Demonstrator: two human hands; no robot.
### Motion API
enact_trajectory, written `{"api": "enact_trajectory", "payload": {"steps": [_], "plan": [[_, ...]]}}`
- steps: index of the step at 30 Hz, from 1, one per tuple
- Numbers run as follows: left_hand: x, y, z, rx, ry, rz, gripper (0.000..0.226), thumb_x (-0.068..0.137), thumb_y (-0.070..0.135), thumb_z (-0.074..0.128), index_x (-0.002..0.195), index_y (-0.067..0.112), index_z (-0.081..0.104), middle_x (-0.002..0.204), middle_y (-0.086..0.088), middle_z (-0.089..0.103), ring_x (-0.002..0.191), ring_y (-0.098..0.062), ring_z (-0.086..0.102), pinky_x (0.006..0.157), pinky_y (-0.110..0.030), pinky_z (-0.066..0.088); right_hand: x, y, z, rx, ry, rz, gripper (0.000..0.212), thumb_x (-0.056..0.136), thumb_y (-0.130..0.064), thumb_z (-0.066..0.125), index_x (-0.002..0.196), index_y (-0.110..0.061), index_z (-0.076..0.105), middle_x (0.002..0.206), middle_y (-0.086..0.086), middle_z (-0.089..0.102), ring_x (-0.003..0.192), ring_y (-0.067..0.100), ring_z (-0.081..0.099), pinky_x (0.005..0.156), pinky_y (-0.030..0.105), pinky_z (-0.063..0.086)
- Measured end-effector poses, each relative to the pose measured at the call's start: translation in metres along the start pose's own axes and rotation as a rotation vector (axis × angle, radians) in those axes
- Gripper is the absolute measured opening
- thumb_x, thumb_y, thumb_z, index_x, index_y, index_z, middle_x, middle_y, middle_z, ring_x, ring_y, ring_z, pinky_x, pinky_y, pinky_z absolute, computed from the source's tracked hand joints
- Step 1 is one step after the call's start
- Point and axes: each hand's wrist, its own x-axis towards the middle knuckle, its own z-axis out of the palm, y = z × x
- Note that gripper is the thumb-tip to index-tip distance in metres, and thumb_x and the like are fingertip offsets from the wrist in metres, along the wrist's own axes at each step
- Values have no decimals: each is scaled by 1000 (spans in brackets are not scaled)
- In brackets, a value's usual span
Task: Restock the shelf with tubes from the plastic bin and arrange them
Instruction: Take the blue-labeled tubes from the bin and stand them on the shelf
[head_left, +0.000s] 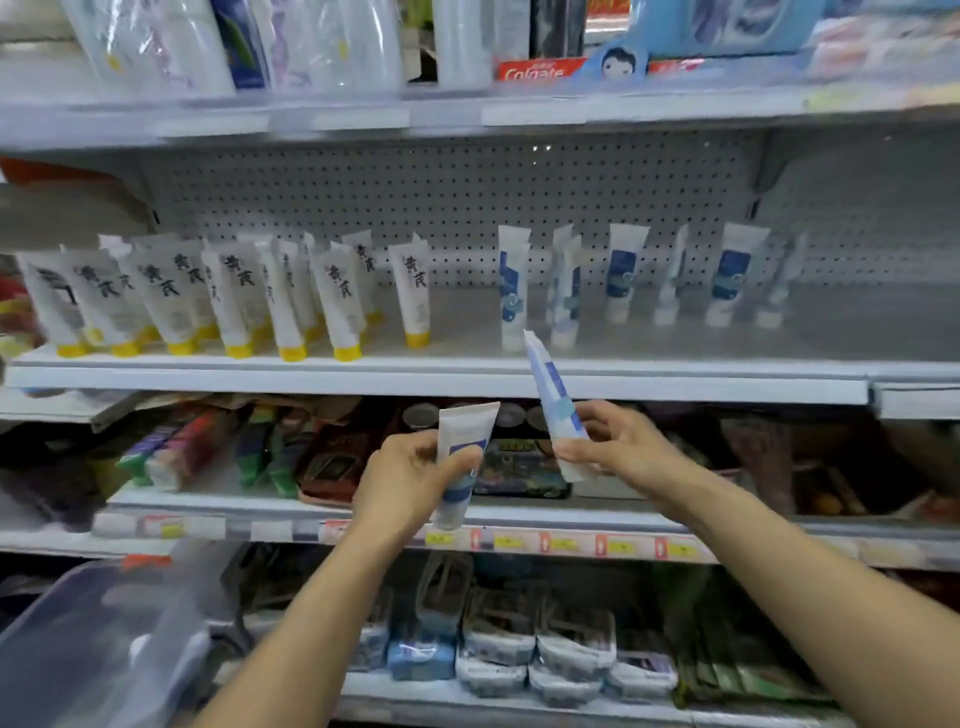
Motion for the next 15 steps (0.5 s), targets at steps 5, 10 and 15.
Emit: {"api": "enact_trajectory", "payload": {"steps": [5, 10, 15], "plan": [[13, 49, 54, -117, 47, 67, 23, 79, 40, 75, 70, 18, 74, 75, 2, 71, 70, -12, 66, 65, -33, 48, 15, 2, -78, 40, 102, -52, 41, 75, -11, 79, 109, -23, 60, 103, 4, 71, 94, 23, 66, 83, 40, 54], [25, 77, 85, -196, 43, 49, 16, 80, 34, 75, 77, 18, 75, 77, 2, 75, 73, -11, 68, 64, -27, 50, 48, -14, -119, -69, 225, -118, 49, 71, -8, 82, 112, -15, 56, 99, 1, 67, 88, 20, 64, 82, 33, 53], [48, 91, 90, -229, 81, 48, 19, 77, 41, 76, 77, 22, 76, 72, 2, 73, 67, -12, 64, 64, -34, 54, 103, -21, -124, -161, 338, -133, 56, 69, -10, 85, 114, -7, 52, 107, 7, 64, 94, 22, 63, 82, 31, 49]]}}
